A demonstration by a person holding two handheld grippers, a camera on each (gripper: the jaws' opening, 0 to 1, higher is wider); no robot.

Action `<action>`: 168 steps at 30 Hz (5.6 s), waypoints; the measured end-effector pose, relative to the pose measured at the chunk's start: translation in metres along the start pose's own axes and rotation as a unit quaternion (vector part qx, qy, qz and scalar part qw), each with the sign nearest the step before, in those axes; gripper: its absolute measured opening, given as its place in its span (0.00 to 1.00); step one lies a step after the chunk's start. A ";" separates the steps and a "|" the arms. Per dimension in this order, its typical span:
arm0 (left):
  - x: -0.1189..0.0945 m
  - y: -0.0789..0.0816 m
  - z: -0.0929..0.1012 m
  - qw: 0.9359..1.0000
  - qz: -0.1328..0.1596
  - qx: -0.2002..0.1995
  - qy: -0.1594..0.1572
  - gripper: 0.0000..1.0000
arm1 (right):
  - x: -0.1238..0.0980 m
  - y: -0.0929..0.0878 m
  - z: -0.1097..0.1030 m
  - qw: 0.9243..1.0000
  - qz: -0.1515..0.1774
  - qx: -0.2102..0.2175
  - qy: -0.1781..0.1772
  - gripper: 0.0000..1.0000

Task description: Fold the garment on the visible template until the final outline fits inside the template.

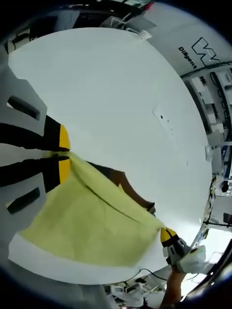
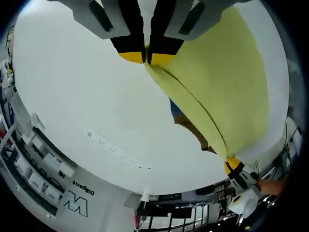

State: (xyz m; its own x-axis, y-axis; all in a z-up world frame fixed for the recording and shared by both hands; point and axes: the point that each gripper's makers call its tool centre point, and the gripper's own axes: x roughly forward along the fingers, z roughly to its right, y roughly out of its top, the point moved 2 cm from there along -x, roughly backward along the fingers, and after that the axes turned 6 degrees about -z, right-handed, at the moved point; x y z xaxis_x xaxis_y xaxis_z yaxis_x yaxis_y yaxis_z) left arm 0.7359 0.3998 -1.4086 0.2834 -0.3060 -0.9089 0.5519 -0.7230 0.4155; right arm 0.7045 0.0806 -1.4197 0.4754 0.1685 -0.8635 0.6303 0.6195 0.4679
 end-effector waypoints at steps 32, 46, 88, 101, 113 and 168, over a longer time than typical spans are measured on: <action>-0.003 0.011 0.026 0.994 0.097 0.039 -0.035 0.33 | -0.009 0.003 -0.008 0.999 0.041 -0.025 -0.005 0.14; 0.009 -0.012 0.012 0.998 0.066 -0.022 -0.008 0.38 | -0.007 -0.019 -0.039 0.999 0.026 -0.009 0.041 0.13; -0.040 -0.074 0.098 0.992 0.106 0.028 -0.065 0.40 | -0.055 -0.057 -0.106 0.994 0.043 -0.009 0.105 0.37; -0.033 -0.085 0.115 0.993 0.096 0.014 -0.072 0.37 | -0.052 -0.069 -0.119 0.994 0.043 -0.029 0.095 0.35; -0.030 -0.082 0.115 0.994 0.092 0.019 -0.047 0.37 | -0.047 -0.069 -0.098 0.996 0.034 -0.011 0.080 0.53; -0.069 -0.074 0.093 0.991 0.128 -0.038 0.017 0.55 | -0.091 -0.045 -0.092 0.995 0.087 0.015 0.051 0.53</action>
State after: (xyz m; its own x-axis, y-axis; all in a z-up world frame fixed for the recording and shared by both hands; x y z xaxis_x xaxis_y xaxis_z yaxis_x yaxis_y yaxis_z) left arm 0.6021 0.4166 -1.3801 0.4478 -0.4511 -0.7720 0.5158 -0.5749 0.6352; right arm 0.5761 0.1080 -1.3797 0.5148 0.3483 -0.7834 0.5632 0.5516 0.6153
